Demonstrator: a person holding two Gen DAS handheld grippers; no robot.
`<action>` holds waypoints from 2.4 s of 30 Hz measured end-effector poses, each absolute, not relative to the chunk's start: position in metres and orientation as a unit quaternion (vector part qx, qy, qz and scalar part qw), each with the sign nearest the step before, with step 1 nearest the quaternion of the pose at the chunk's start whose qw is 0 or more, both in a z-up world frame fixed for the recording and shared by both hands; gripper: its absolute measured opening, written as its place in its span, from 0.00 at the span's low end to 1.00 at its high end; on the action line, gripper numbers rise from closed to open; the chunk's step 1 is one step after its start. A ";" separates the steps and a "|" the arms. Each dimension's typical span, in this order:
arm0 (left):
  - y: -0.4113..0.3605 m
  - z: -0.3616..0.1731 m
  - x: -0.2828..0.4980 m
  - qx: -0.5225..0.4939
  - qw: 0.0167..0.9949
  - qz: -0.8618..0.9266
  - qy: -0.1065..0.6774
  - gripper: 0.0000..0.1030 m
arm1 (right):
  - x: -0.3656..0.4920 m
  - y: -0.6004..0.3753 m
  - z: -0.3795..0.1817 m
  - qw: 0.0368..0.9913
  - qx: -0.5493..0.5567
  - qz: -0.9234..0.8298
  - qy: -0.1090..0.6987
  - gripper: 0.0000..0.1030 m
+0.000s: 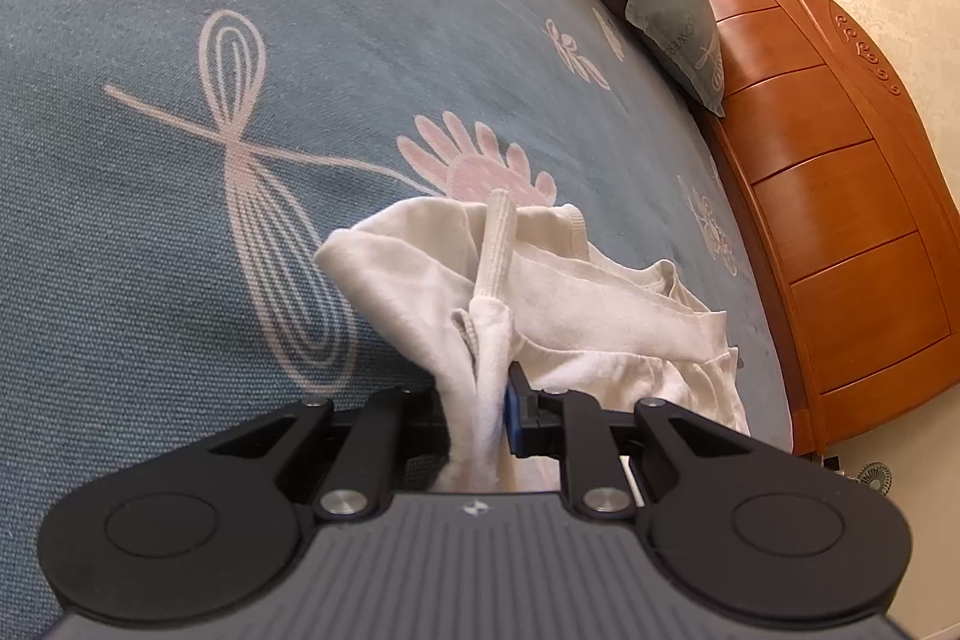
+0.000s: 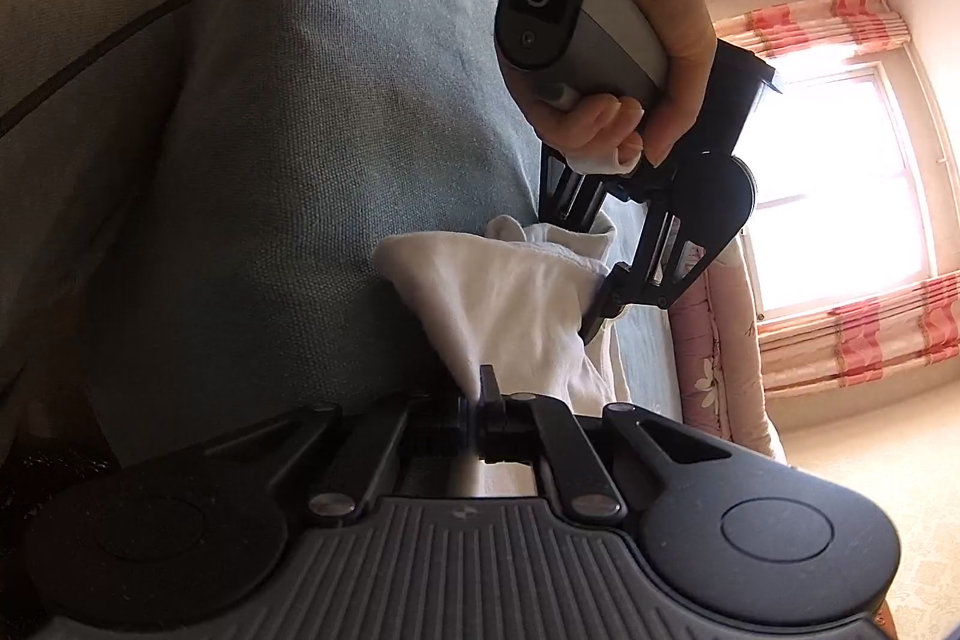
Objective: Fold clothes
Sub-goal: 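Roll the right gripper and close it on the sweatshirt while the left gripper holds, then lift the held sweatshirt with both grippers and fold it over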
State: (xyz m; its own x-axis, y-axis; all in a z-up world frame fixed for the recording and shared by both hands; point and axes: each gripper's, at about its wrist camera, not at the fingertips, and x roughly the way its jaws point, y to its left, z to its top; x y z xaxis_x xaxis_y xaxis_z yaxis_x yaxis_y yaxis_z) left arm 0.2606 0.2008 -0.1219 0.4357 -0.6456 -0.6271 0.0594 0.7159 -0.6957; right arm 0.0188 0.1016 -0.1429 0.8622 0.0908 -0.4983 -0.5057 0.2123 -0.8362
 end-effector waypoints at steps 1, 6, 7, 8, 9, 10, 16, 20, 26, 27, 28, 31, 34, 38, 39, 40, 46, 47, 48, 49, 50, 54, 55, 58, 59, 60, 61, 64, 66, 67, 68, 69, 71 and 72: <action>0.200 -0.121 0.261 -0.304 0.791 -0.220 0.484 0.17 | 0.020 0.101 -0.141 0.761 -0.590 0.200 0.178 0.08; 0.192 -0.109 0.261 -0.275 0.801 -0.203 0.492 0.16 | 0.022 0.095 -0.125 0.780 -0.552 0.217 0.198 0.06; 0.188 -0.105 0.262 -0.265 0.804 -0.198 0.494 0.15 | 0.022 0.093 -0.122 0.784 -0.546 0.218 0.199 0.06; 0.185 -0.101 0.262 -0.255 0.807 -0.193 0.495 0.14 | 0.022 0.092 -0.118 0.788 -0.539 0.220 0.200 0.06; 0.182 -0.097 0.262 -0.245 0.811 -0.188 0.497 0.14 | 0.023 0.090 -0.114 0.792 -0.533 0.220 0.200 0.06; 0.179 -0.093 0.262 -0.236 0.814 -0.184 0.499 0.13 | 0.023 0.088 -0.110 0.798 -0.524 0.220 0.200 0.06; 0.157 -0.063 0.261 -0.189 0.830 -0.163 0.498 0.13 | 0.024 0.068 -0.086 0.832 -0.472 0.212 0.201 0.06; 0.134 -0.037 0.255 -0.158 0.843 -0.153 0.490 0.13 | 0.024 0.046 -0.069 0.855 -0.432 0.203 0.203 0.06; 0.085 0.001 0.251 -0.102 0.861 -0.139 0.479 0.13 | 0.017 0.001 -0.043 0.891 -0.366 0.184 0.198 0.06; 0.076 0.006 0.250 -0.092 0.863 -0.138 0.477 0.13 | 0.016 -0.008 -0.039 0.896 -0.353 0.181 0.198 0.06; 0.065 0.010 0.250 -0.082 0.866 -0.136 0.475 0.13 | 0.018 -0.018 -0.036 0.901 -0.341 0.179 0.198 0.06; 0.032 0.021 0.250 -0.049 0.872 -0.131 0.468 0.13 | 0.024 -0.046 -0.026 0.914 -0.308 0.173 0.198 0.06; -0.001 0.030 0.250 -0.019 0.878 -0.129 0.461 0.13 | 0.028 -0.075 -0.019 0.924 -0.275 0.171 0.203 0.06; -0.047 0.029 0.252 0.000 0.877 -0.142 0.460 0.13 | 0.029 -0.114 -0.013 0.936 -0.231 0.160 0.210 0.06; -0.059 0.027 0.254 0.007 0.875 -0.142 0.462 0.13 | 0.029 -0.123 -0.012 0.938 -0.224 0.157 0.213 0.06; -0.071 0.025 0.256 0.015 0.874 -0.141 0.465 0.13 | 0.030 -0.132 -0.013 0.941 -0.214 0.153 0.215 0.06; -0.138 0.007 0.266 0.054 0.860 -0.158 0.482 0.13 | 0.031 -0.181 -0.020 0.950 -0.167 0.124 0.232 0.06; -0.148 0.003 0.266 0.061 0.858 -0.160 0.484 0.13 | 0.031 -0.189 -0.021 0.951 -0.159 0.119 0.236 0.06; -0.157 -0.001 0.266 0.069 0.856 -0.161 0.487 0.13 | 0.031 -0.196 -0.023 0.952 -0.149 0.116 0.240 0.06; -0.166 -0.005 0.266 0.078 0.853 -0.162 0.490 0.13 | 0.032 -0.202 -0.025 0.953 -0.140 0.113 0.245 0.06; -0.174 -0.009 0.266 0.085 0.850 -0.163 0.493 0.13 | 0.032 -0.207 -0.027 0.953 -0.131 0.112 0.249 0.06; -0.195 -0.025 0.268 0.100 0.842 -0.162 0.505 0.13 | 0.035 -0.223 -0.038 0.952 -0.100 0.108 0.267 0.06; -0.200 -0.028 0.269 0.106 0.840 -0.160 0.507 0.13 | 0.035 -0.227 -0.040 0.952 -0.091 0.108 0.272 0.06; -0.208 -0.039 0.271 0.117 0.835 -0.155 0.516 0.13 | 0.040 -0.242 -0.046 0.949 -0.047 0.117 0.289 0.06; -0.210 -0.041 0.272 0.116 0.834 -0.154 0.517 0.14 | 0.041 -0.246 -0.048 0.948 -0.032 0.118 0.294 0.06; -0.212 -0.043 0.272 0.116 0.834 -0.152 0.518 0.14 | 0.043 -0.251 -0.050 0.947 -0.018 0.119 0.299 0.06; -0.214 -0.043 0.273 0.117 0.833 -0.151 0.520 0.14 | 0.043 -0.254 -0.052 0.946 -0.008 0.117 0.301 0.06; -0.221 -0.045 0.274 0.128 0.830 -0.148 0.523 0.14 | 0.044 -0.264 -0.053 0.944 0.015 0.118 0.307 0.06; -0.227 -0.048 0.275 0.137 0.828 -0.146 0.523 0.15 | 0.043 -0.269 -0.053 0.943 0.029 0.119 0.311 0.06; -0.229 -0.050 0.275 0.141 0.828 -0.146 0.523 0.16 | 0.043 -0.271 -0.055 0.942 0.034 0.118 0.313 0.06; -0.231 -0.052 0.275 0.142 0.828 -0.145 0.524 0.17 | 0.042 -0.273 -0.057 0.941 0.040 0.116 0.316 0.06; -0.232 -0.054 0.275 0.142 0.827 -0.145 0.524 0.19 | 0.042 -0.276 -0.059 0.939 0.048 0.115 0.320 0.06; -0.237 -0.056 0.275 0.143 0.828 -0.146 0.522 0.24 | 0.042 -0.282 -0.064 0.936 0.066 0.116 0.327 0.06; -0.239 -0.056 0.274 0.144 0.829 -0.146 0.521 0.26 | 0.042 -0.284 -0.065 0.934 0.076 0.117 0.329 0.06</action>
